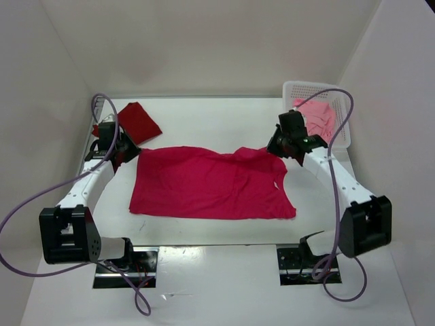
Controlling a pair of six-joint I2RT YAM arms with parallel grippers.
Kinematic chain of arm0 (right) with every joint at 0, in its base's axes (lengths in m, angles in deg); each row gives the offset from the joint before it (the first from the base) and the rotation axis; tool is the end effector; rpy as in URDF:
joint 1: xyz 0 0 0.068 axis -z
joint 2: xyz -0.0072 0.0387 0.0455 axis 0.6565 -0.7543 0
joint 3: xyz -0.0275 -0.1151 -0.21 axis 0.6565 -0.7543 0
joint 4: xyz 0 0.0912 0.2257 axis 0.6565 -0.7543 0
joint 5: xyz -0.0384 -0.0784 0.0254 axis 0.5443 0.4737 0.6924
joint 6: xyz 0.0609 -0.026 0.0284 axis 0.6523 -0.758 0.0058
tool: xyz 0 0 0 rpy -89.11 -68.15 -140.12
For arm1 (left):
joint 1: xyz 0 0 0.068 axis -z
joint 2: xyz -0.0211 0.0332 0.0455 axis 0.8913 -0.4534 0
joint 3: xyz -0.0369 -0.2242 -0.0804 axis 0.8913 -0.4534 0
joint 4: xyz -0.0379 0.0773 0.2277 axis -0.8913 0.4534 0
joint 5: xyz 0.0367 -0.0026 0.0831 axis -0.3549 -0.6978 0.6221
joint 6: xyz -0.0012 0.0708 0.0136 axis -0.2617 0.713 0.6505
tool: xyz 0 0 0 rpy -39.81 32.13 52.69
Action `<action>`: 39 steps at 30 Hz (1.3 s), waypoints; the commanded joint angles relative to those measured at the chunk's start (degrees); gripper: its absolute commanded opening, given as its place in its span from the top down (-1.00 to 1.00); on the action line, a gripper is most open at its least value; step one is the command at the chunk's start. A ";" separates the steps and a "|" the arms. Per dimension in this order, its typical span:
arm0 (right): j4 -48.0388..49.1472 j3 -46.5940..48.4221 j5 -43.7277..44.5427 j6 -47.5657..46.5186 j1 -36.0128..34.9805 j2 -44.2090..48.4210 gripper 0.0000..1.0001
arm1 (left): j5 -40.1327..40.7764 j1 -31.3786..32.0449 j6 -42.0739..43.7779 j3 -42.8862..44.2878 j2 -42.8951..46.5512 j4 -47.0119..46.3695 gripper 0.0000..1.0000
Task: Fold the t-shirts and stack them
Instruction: Fold the other side of the tshirt into a rectangle
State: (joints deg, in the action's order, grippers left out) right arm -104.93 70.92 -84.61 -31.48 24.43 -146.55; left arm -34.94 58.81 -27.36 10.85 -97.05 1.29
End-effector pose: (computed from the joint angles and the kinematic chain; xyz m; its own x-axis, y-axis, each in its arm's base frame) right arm 0.2980 0.0836 0.2426 -0.6966 0.4114 -0.5878 0.2321 0.9044 0.3579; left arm 0.3048 0.0214 0.2233 -0.4265 -0.6475 -0.6315 -0.4054 0.7610 -0.5065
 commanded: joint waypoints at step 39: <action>-26.10 -14.93 -2.56 13.63 -8.01 28.89 0.35 | 10.10 -2.01 3.81 -2.52 12.70 16.75 -0.17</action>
State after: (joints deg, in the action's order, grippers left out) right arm -128.73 54.50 -88.65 -18.30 17.02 -118.57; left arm -26.15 57.06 -24.26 7.05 -85.99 17.27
